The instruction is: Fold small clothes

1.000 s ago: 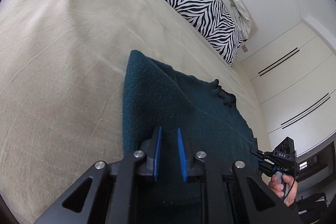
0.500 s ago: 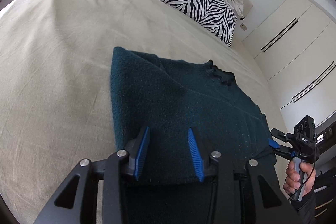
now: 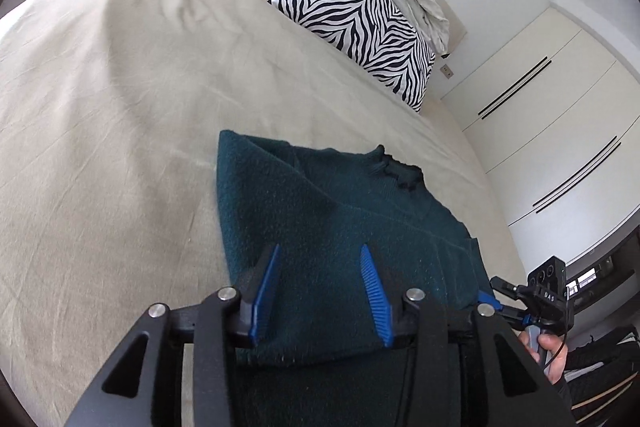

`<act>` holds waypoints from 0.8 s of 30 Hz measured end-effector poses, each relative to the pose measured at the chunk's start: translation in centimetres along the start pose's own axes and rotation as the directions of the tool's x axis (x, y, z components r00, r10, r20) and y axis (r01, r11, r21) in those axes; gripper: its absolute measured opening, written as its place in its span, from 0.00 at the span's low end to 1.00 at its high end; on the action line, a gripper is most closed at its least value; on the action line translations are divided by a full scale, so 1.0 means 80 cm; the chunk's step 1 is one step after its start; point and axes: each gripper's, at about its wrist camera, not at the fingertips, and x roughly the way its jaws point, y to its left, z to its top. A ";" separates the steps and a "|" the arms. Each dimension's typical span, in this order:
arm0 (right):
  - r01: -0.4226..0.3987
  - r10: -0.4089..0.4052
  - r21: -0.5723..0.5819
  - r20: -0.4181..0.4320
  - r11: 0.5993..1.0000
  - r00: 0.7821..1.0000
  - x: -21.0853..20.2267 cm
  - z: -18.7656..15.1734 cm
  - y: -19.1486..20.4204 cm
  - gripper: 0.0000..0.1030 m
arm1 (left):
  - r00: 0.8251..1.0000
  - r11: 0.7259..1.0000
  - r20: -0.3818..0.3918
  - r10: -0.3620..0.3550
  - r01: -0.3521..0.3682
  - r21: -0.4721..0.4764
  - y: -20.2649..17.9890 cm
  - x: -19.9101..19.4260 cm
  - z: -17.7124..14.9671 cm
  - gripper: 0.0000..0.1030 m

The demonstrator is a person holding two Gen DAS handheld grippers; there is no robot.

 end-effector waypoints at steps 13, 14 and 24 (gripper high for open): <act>-0.083 0.083 0.002 -0.016 0.997 0.996 0.023 0.000 -0.006 0.48 | 0.998 0.999 -0.059 0.033 -0.035 -0.027 0.038 0.017 0.001 0.34; -0.081 0.081 0.002 -0.013 0.997 0.997 0.020 -0.003 -0.007 0.48 | 0.997 0.999 -0.064 0.043 -0.044 -0.007 0.034 0.013 -0.007 0.34; 0.122 -0.120 -0.027 0.077 0.992 0.990 -0.026 -0.020 -0.006 0.48 | 0.988 0.981 -0.033 0.149 -0.143 0.133 -0.019 -0.070 -0.093 0.45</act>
